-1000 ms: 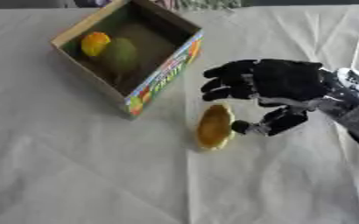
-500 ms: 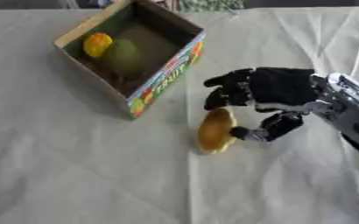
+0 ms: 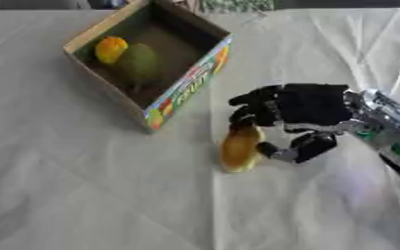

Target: Pick up objects on the table and place them in the box.

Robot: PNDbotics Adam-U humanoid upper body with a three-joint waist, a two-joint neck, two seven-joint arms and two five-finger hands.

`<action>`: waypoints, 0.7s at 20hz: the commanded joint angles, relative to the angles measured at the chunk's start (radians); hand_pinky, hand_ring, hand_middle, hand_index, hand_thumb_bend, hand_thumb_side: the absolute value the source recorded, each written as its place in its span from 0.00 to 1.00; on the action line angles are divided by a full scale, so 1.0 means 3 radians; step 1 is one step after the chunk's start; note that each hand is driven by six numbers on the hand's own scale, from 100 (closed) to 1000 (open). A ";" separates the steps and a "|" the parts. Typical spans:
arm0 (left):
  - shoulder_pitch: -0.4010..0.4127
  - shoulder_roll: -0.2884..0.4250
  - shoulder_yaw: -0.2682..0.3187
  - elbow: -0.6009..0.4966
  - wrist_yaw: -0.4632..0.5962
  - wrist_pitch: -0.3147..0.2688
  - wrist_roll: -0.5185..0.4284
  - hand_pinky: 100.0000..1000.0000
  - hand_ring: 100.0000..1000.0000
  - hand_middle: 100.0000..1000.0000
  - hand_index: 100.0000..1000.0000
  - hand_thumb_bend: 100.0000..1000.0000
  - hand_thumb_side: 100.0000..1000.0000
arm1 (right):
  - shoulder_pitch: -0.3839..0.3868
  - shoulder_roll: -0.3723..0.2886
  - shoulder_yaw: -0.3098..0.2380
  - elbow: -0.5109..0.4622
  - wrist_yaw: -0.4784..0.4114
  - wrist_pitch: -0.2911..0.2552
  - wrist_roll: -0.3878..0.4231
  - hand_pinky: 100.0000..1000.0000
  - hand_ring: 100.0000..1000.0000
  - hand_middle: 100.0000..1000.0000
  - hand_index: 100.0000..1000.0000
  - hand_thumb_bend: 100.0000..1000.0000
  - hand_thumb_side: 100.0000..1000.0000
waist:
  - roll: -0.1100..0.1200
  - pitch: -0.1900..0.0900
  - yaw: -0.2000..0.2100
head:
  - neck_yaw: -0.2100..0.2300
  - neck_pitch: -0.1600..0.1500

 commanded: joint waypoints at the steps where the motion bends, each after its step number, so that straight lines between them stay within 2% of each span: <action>1: -0.0016 0.0035 0.0004 -0.0053 0.0020 0.0007 -0.0013 0.79 0.80 0.78 0.88 0.00 0.45 | -0.0033 -0.0053 -0.0024 -0.0014 0.0020 0.0040 0.0023 0.88 1.00 0.86 0.94 0.00 0.41 | 0.0008 -0.0053 -0.0001 | 0.0010 -0.0042; 4: -0.0016 0.0032 0.0002 -0.0053 0.0024 0.0006 -0.0016 0.79 0.80 0.78 0.88 0.00 0.45 | -0.0036 -0.0061 -0.0013 -0.0011 0.0045 0.0073 0.0080 0.88 1.00 0.88 0.95 0.00 0.45 | 0.0010 -0.0050 -0.0004 | 0.0012 -0.0043; 8: -0.0013 0.0035 0.0004 -0.0053 0.0023 0.0008 -0.0018 0.79 0.80 0.78 0.88 0.00 0.45 | -0.0022 -0.0075 -0.0054 -0.0087 -0.0050 0.0093 0.0092 0.89 1.00 0.86 0.96 0.00 0.37 | 0.0011 -0.0047 -0.0017 | 0.0025 -0.0044; 11: -0.0011 0.0039 0.0004 -0.0053 0.0021 0.0009 -0.0018 0.79 0.80 0.77 0.88 0.00 0.45 | -0.0006 -0.0123 -0.0155 -0.0304 -0.0192 0.0157 0.0029 0.89 1.00 0.87 0.96 0.01 0.36 | 0.0010 -0.0051 -0.0032 | 0.0041 -0.0047; 14: -0.0006 0.0045 0.0005 -0.0053 0.0020 0.0008 -0.0016 0.79 0.80 0.77 0.88 0.00 0.45 | 0.0007 -0.0188 -0.0253 -0.0567 -0.0223 0.0252 -0.0038 0.88 1.00 0.88 0.96 0.06 0.40 | 0.0010 -0.0059 -0.0044 | 0.0046 -0.0051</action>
